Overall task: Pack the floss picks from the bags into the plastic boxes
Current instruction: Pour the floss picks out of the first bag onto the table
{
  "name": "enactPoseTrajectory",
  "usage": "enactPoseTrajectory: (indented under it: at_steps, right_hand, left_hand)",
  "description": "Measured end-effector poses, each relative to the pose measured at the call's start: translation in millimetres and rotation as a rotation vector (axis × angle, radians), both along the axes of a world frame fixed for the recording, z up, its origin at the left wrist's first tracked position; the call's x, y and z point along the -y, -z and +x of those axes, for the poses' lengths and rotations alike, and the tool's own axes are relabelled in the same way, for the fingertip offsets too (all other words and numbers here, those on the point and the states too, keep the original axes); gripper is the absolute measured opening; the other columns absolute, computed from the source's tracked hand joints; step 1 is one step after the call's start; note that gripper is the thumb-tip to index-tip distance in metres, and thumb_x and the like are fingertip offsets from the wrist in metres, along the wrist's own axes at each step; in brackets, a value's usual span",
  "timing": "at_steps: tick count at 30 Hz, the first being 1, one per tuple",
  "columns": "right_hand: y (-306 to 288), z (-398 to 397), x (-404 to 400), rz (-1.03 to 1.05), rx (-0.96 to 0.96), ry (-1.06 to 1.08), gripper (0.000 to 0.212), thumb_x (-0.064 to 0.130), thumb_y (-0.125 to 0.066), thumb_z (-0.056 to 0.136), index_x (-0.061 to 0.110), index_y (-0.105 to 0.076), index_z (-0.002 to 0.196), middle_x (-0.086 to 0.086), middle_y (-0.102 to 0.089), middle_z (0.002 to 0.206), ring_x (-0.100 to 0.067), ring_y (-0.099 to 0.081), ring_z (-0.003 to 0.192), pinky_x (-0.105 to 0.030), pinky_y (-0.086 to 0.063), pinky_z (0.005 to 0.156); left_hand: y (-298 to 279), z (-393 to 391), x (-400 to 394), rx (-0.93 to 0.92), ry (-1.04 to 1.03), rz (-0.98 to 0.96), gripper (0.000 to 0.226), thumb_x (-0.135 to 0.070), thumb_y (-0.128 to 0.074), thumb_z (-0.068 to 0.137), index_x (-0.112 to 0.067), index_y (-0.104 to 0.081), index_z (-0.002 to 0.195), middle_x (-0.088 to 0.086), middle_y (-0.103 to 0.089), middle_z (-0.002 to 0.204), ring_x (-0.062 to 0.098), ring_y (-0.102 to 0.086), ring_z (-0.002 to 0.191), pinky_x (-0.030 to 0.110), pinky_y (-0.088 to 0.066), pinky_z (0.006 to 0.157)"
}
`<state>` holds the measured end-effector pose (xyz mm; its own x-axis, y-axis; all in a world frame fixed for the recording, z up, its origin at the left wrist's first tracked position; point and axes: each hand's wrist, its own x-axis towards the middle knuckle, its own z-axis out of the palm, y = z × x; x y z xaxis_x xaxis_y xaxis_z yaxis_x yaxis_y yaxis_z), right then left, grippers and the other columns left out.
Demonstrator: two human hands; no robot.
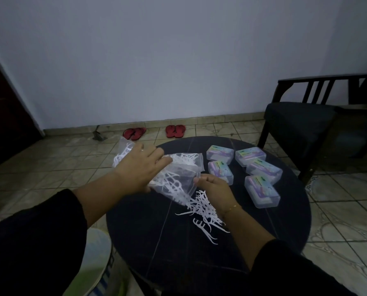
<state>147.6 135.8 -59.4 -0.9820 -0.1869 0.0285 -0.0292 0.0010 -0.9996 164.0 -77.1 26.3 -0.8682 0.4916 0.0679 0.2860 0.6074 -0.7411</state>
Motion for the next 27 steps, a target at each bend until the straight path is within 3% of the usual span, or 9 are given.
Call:
enactPoseTrajectory:
  at_steps: [2, 4, 8, 11, 14, 18, 22, 23, 27]
  right_hand:
    - [-1, 1, -2, -0.019, 0.02, 0.004, 0.029, 0.013, -0.061, 0.089, -0.016, -0.062, 0.094, -0.033, -0.06, 0.106, -0.042, -0.058, 0.095, -0.034, -0.049, 0.081]
    - [-1, 2, -2, -0.03, 0.038, 0.001, 0.028, 0.013, -0.059, 0.09, -0.014, -0.063, 0.093, -0.03, -0.063, 0.104, -0.038, -0.059, 0.09, -0.026, -0.046, 0.076]
    - [9, 2, -5, 0.014, 0.109, -0.032, 0.004, 0.015, -0.059, 0.085, 0.015, -0.064, 0.085, -0.008, -0.065, 0.097, -0.019, -0.056, 0.088, -0.032, -0.043, 0.083]
    - [20, 2, -7, 0.563, 0.066, -0.082, 0.041, 0.047, -0.066, 0.065, 0.039, -0.06, 0.105, 0.005, -0.051, 0.122, -0.02, -0.044, 0.112, -0.04, -0.032, 0.096]
    - [25, 5, -4, 0.914, -0.117, -0.125, 0.051, 0.056, -0.066, 0.072, 0.039, -0.058, 0.119, 0.013, -0.041, 0.135, -0.016, -0.025, 0.131, -0.04, -0.02, 0.099]
    - [19, 8, -2, 0.954, -0.207, -0.057, 0.031, 0.048, -0.058, 0.085, 0.028, -0.067, 0.106, 0.015, -0.045, 0.135, -0.016, -0.026, 0.131, -0.04, -0.02, 0.099]
    - [15, 6, -10, 0.983, -0.199, -0.002, 0.021, 0.043, -0.057, 0.085, 0.025, -0.061, 0.095, 0.011, -0.047, 0.132, -0.015, -0.029, 0.127, -0.038, -0.021, 0.095]
    - [15, 6, -12, 0.969, -0.203, 0.0, 0.025, 0.041, -0.058, 0.083, 0.027, -0.06, 0.104, 0.01, -0.044, 0.135, -0.015, -0.028, 0.128, -0.038, -0.021, 0.096]
    - [17, 10, -11, 0.926, -0.219, -0.059, 0.081, 0.058, -0.069, 0.069, 0.039, -0.033, 0.139, 0.011, -0.025, 0.148, -0.013, -0.012, 0.138, -0.041, -0.015, 0.106]
  left_hand:
    - [0, -1, 3, -0.008, 0.0, -0.043, 0.101, -0.061, -0.062, 0.075, -0.018, -0.006, 0.147, 0.006, -0.035, 0.132, 0.024, -0.039, 0.119, 0.041, -0.033, 0.099]
    - [-1, -2, 4, -0.009, 0.007, -0.047, 0.102, -0.059, -0.062, 0.076, -0.015, -0.006, 0.149, 0.007, -0.038, 0.131, 0.024, -0.041, 0.117, 0.04, -0.033, 0.099]
    - [-6, -4, 4, -0.011, 0.059, 0.052, 0.098, -0.065, -0.072, 0.059, -0.014, -0.042, 0.137, 0.005, -0.053, 0.116, 0.023, -0.052, 0.104, 0.037, -0.042, 0.092]
    - [-9, -5, 2, 0.0, 0.1, 0.085, 0.09, -0.066, -0.075, 0.052, -0.016, -0.056, 0.124, 0.003, -0.058, 0.109, 0.021, -0.056, 0.098, 0.035, -0.044, 0.088]
    - [-13, -5, -2, -0.004, 0.147, 0.078, 0.084, -0.066, -0.076, 0.049, -0.018, -0.061, 0.116, 0.001, -0.06, 0.105, 0.019, -0.057, 0.096, 0.034, -0.044, 0.087]
    - [-22, -6, -5, 0.016, 0.137, 0.052, 0.08, -0.064, -0.075, 0.049, -0.02, -0.06, 0.114, 0.001, -0.058, 0.105, 0.02, -0.055, 0.097, 0.034, -0.042, 0.086]
    - [-31, -6, -5, 0.062, 0.068, 0.025, 0.078, -0.063, -0.066, 0.064, -0.023, -0.046, 0.128, 0.001, -0.05, 0.123, 0.02, -0.047, 0.113, 0.034, -0.035, 0.098]
    - [-33, -6, -5, 0.069, 0.055, 0.021, 0.078, -0.062, -0.065, 0.067, -0.024, -0.042, 0.131, 0.001, -0.047, 0.127, 0.02, -0.045, 0.116, 0.034, -0.034, 0.1]
    - [-36, -5, -8, 0.084, 0.035, 0.003, 0.08, -0.064, -0.063, 0.067, -0.023, -0.04, 0.132, 0.002, -0.045, 0.129, 0.021, -0.044, 0.116, 0.035, -0.035, 0.1]
